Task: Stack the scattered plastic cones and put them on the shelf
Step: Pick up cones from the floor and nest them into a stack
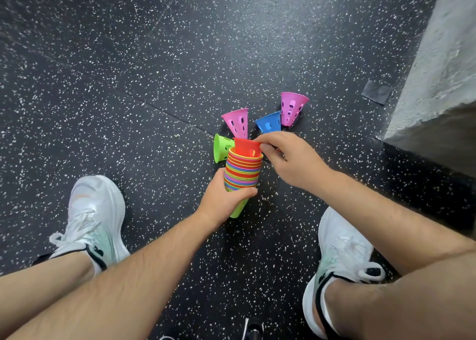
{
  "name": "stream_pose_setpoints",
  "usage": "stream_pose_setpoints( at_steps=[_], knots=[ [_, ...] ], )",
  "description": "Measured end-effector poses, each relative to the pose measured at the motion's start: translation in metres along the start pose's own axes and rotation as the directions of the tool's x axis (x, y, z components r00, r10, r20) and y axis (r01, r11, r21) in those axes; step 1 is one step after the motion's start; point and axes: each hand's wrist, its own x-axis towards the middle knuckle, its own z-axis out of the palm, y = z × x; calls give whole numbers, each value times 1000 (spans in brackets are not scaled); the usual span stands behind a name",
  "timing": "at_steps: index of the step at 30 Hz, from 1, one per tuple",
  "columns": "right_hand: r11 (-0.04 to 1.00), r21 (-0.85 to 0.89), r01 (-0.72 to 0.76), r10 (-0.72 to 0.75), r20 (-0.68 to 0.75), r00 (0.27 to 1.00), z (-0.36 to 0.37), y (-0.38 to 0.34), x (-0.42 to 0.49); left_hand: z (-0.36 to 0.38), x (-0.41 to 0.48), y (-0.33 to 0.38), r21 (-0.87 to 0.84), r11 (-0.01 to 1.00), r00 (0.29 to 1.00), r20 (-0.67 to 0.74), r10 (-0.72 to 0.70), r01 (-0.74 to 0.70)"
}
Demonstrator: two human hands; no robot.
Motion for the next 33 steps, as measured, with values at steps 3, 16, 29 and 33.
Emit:
stream_pose_setpoints(
  at_steps=[3,16,29,33],
  knots=[
    [996,75,-54,48,73,996,2,-12,1,-3,0,-1,-18,1000,1000,-12,-12,11],
    [990,2,140,-140,57,988,45,-15,45,-54,-13,-19,-85,995,984,-163,-72,58],
    [876,-352,329,-296,145,944,52,-18,74,-89,-13,-37,-69,989,966,-212,-146,134],
    [960,-186,211,-218,-19,976,33,-25,68,-83,-6,-32,-50,990,973,-187,-138,131]
  ],
)
